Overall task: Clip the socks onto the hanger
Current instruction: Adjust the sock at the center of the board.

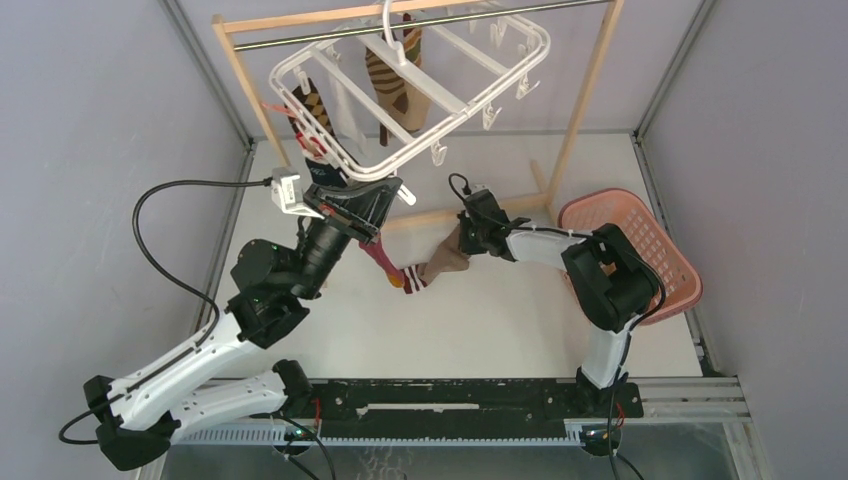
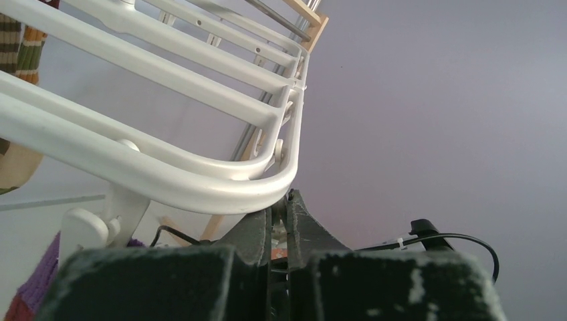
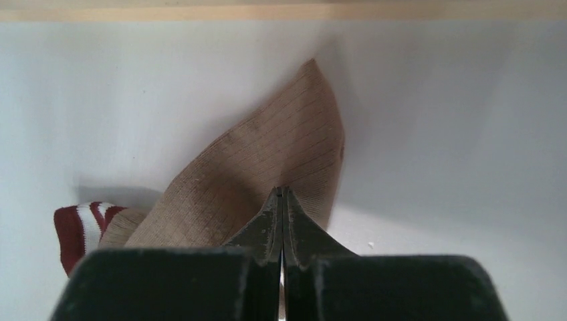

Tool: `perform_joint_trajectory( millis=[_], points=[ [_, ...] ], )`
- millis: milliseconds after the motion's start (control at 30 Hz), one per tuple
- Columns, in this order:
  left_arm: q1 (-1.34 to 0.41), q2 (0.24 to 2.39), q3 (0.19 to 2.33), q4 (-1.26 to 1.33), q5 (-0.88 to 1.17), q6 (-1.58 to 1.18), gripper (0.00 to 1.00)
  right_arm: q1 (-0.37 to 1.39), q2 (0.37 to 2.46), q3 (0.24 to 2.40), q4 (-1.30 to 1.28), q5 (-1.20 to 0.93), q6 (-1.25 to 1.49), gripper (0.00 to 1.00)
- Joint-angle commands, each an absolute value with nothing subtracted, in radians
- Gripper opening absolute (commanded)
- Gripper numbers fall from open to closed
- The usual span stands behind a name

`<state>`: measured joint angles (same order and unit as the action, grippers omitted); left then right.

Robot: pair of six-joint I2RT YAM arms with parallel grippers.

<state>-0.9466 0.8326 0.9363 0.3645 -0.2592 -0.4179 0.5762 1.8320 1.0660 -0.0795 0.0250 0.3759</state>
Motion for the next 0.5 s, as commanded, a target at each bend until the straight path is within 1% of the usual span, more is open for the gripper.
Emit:
perform_joint_trajectory(
  millis=[0,100,233,467],
  points=[
    [-0.956,0.816,0.904,0.342,-0.237,-0.399,0.00,0.590,1.845,1.108,-0.047,0.010,0.377,0.00],
    [-0.956,0.815,0.903,0.342,-0.235,-0.399,0.00,0.580,1.881,1.107,-0.071,0.028,0.398,0.00],
    [-0.956,0.809,0.898,0.343,-0.237,-0.395,0.00,0.546,1.893,1.065,-0.095,0.124,0.457,0.00],
    [-0.956,0.811,0.893,0.348,-0.235,-0.392,0.00,0.503,1.762,0.911,-0.088,0.354,0.583,0.00]
  ],
)
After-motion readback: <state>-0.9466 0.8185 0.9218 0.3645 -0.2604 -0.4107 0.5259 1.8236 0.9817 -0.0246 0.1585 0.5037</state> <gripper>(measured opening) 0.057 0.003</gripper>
